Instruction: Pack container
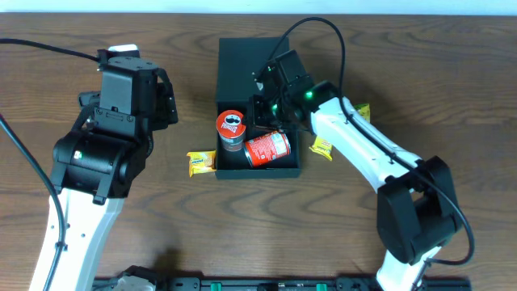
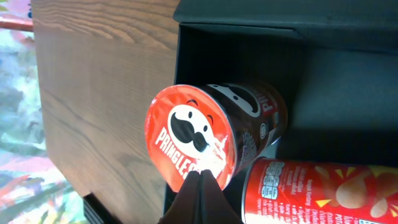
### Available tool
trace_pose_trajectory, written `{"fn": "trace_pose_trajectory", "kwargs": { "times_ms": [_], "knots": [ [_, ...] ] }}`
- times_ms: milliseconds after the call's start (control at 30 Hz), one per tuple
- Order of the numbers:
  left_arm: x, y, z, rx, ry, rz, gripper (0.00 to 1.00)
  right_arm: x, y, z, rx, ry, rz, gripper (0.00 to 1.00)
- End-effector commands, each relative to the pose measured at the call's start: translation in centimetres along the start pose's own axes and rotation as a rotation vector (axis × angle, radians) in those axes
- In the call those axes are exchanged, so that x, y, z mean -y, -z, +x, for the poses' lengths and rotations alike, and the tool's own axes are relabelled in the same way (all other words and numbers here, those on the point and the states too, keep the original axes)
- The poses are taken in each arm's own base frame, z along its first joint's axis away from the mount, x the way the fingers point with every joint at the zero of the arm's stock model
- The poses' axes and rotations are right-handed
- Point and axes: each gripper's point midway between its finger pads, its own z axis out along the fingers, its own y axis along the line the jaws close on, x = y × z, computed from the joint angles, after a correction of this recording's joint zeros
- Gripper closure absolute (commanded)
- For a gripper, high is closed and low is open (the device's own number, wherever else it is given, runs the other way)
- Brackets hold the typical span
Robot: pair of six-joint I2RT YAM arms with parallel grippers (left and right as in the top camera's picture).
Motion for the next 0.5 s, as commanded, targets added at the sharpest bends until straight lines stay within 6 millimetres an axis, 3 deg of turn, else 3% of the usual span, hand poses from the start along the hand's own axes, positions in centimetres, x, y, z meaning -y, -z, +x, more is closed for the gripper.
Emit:
{"fn": "trace_pose_trajectory", "kwargs": {
  "times_ms": [0,467],
  "knots": [
    [0.0,0.1,-0.4,0.008,0.017,-0.001,0.05,0.4,-0.7,0.4,-0.006,0.019,0.032,0.98],
    [0.0,0.1,-0.4,0.008,0.017,-0.001,0.05,1.3,-2.8,0.9,-0.025,0.024,0.062,0.98]
  ]
}}
